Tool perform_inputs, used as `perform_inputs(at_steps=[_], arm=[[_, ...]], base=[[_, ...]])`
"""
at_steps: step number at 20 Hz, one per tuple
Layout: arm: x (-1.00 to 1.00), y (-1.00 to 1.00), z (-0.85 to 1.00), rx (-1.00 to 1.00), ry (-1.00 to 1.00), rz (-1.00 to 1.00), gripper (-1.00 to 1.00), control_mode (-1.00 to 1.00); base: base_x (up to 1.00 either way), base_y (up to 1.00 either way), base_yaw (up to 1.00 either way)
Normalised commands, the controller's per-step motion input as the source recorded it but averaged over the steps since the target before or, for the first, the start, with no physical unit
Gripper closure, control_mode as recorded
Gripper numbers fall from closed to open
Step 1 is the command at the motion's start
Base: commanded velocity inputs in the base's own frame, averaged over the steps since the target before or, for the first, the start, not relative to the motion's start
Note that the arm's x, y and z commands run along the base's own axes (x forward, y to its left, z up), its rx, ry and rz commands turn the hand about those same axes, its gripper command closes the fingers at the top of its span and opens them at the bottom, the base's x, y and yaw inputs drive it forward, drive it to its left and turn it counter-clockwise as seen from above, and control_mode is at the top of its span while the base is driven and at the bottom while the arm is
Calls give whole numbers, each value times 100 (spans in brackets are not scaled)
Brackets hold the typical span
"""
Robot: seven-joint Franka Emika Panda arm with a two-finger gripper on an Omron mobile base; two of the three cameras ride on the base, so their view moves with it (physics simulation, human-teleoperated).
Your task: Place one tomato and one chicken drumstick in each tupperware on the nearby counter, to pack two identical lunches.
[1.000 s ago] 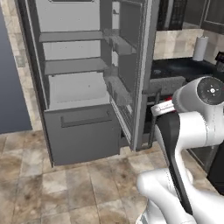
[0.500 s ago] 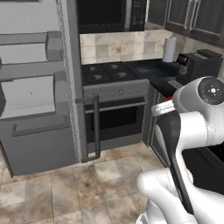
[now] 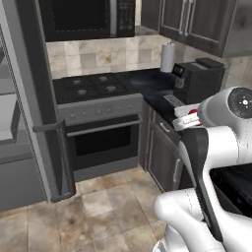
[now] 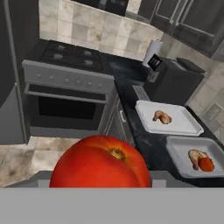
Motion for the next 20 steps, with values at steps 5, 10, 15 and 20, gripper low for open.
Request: perform_inputs(at_steps=[5,10,15,20], arm=[[0,0,0,0,0,0,100,100],[0,0,0,0,0,0,100,100],[0,0,0,0,0,0,100,100],[0,0,0,0,0,0,100,100]], base=[[96,11,-8],[91,0,-9],[66,-23,-12],[22,-78,-19]])
